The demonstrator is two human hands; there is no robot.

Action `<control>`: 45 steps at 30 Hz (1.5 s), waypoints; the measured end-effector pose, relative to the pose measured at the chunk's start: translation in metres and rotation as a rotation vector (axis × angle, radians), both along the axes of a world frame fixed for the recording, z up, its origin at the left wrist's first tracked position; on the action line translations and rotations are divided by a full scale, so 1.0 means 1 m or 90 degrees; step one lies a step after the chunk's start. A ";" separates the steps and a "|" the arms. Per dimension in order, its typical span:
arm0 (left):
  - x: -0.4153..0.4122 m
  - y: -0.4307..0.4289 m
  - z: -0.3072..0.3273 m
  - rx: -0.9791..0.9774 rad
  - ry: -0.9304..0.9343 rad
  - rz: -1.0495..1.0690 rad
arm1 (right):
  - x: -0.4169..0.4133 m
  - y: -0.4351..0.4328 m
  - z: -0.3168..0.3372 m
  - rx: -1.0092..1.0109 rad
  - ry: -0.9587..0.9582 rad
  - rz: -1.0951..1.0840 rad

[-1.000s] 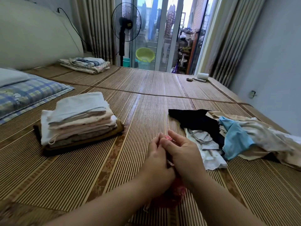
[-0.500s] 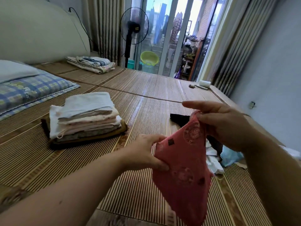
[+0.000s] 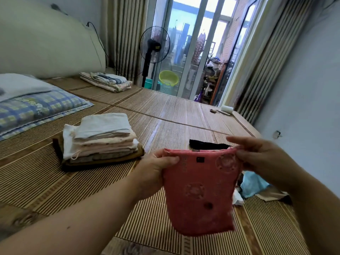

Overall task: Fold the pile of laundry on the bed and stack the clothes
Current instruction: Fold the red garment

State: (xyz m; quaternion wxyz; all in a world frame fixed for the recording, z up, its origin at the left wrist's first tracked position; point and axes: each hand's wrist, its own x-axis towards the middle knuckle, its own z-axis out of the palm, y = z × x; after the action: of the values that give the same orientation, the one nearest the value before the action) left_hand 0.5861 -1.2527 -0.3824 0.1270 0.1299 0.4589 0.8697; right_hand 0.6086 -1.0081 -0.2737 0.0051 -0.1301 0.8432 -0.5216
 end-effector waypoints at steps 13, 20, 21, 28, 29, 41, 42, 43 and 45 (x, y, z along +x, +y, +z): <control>0.006 0.003 0.003 -0.513 0.372 0.213 | 0.003 -0.070 -0.074 0.237 -0.059 0.052; -0.001 -0.034 -0.002 -0.765 0.291 -0.066 | -0.003 -0.075 -0.043 0.117 -0.075 0.056; -0.001 -0.039 -0.005 -0.761 0.258 -0.112 | -0.003 -0.075 -0.036 0.064 -0.095 0.049; -0.008 -0.059 -0.033 -0.092 -0.094 -0.136 | -0.016 -0.054 0.001 -0.043 -0.062 -0.122; -0.009 -0.056 -0.034 0.019 -0.148 -0.114 | -0.019 -0.052 -0.003 -0.041 -0.075 -0.141; -0.018 -0.027 -0.061 -0.026 -0.224 0.011 | -0.061 -0.025 -0.107 -0.147 -0.262 -0.153; -0.025 -0.024 -0.059 -0.006 -0.217 0.033 | -0.067 -0.023 -0.111 -0.135 -0.266 -0.148; -0.034 -0.022 -0.058 0.006 -0.204 0.041 | -0.073 -0.022 -0.113 -0.128 -0.267 -0.138; -0.056 -0.024 -0.056 -0.033 -0.184 0.053 | -0.089 -0.023 -0.115 -0.115 -0.266 -0.103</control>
State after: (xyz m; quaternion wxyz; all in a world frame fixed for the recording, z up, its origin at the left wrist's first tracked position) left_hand 0.5305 -1.2764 -0.4382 0.1591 -0.0190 0.4630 0.8717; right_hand 0.5191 -1.0312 -0.3887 0.1258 0.0487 0.7817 -0.6089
